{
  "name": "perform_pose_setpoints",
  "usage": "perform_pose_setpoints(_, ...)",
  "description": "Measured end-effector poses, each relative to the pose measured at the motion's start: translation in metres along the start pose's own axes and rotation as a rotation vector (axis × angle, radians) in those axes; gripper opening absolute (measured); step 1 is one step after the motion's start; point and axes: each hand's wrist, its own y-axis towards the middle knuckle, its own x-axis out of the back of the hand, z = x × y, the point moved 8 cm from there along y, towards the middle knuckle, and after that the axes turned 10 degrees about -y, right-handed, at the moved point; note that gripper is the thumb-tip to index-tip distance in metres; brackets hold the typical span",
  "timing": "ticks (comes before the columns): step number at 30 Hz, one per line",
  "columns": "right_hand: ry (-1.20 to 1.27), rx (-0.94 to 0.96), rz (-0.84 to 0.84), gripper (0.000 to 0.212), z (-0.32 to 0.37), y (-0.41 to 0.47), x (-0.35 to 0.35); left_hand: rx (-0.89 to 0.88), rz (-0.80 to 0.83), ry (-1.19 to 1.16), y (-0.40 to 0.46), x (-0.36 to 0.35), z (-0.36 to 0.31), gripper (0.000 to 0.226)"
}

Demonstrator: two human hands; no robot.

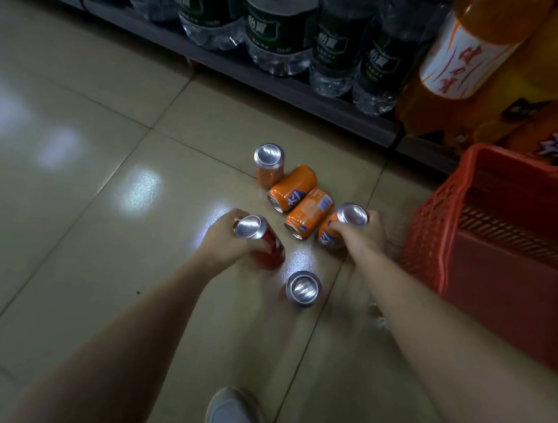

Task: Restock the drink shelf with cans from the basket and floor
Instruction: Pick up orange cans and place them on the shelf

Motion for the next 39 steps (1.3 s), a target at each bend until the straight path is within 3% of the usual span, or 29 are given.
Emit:
perform_pose_setpoints(1, 0.070, -0.028, -0.023, 0.058, -0.002, -0.005, 0.004, -0.008, 0.010, -0.083, -0.006, 0.001, -0.008, 0.054)
perform_pose_setpoints(3, 0.147, -0.033, -0.036, 0.051, -0.004, -0.017, 0.009, -0.037, -0.055, -0.190, -0.005, 0.014, -0.006, 0.016)
perform_pose_setpoints(5, 0.174, 0.007, -0.011, 0.048, -0.005, -0.028, 0.008, -0.019, -0.033, -0.221, -0.008, 0.016, -0.007, 0.013)
perform_pose_setpoints(7, 0.164, 0.066, 0.007, 0.048, -0.006, -0.040, 0.008, -0.013, 0.025, -0.131, -0.008, 0.010, -0.005, 0.031)
perform_pose_setpoints(10, 0.141, 0.140, 0.008, 0.045, -0.016, -0.052, 0.008, -0.014, -0.014, 0.082, -0.012, 0.004, 0.001, 0.032)
perform_pose_setpoints(13, 0.137, 0.183, 0.003, 0.043, -0.029, -0.061, 0.011, -0.003, 0.034, 0.331, -0.012, -0.013, 0.016, 0.058)
perform_pose_setpoints(18, 0.053, 0.185, 0.019, 0.048, -0.053, -0.068, 0.010, -0.036, 0.174, 0.596, -0.017, -0.046, 0.027, 0.063)
perform_pose_setpoints(23, 0.029, 0.183, 0.032, 0.054, -0.070, -0.070, 0.006, -0.146, 0.173, 0.704, -0.022, -0.061, 0.041, 0.059)
perform_pose_setpoints(26, -0.096, 0.320, 0.078, 0.067, -0.067, -0.075, 0.005, -0.194, 0.181, 0.706, -0.025, -0.067, 0.046, 0.058)
perform_pose_setpoints(30, -0.327, 0.467, 0.191, 0.086, -0.073, -0.084, -0.002, -0.207, 0.213, 0.749, -0.027, -0.077, 0.049, 0.077)
perform_pose_setpoints(35, -0.491, 0.499, 0.242, 0.088, -0.080, -0.093, -0.015, -0.109, 0.227, 0.892, -0.035, -0.092, 0.055, 0.092)
perform_pose_setpoints(39, -0.512, 0.511, 0.261, 0.092, -0.080, -0.094, -0.018, -0.054, 0.114, 0.845, -0.040, -0.090, 0.057, 0.096)
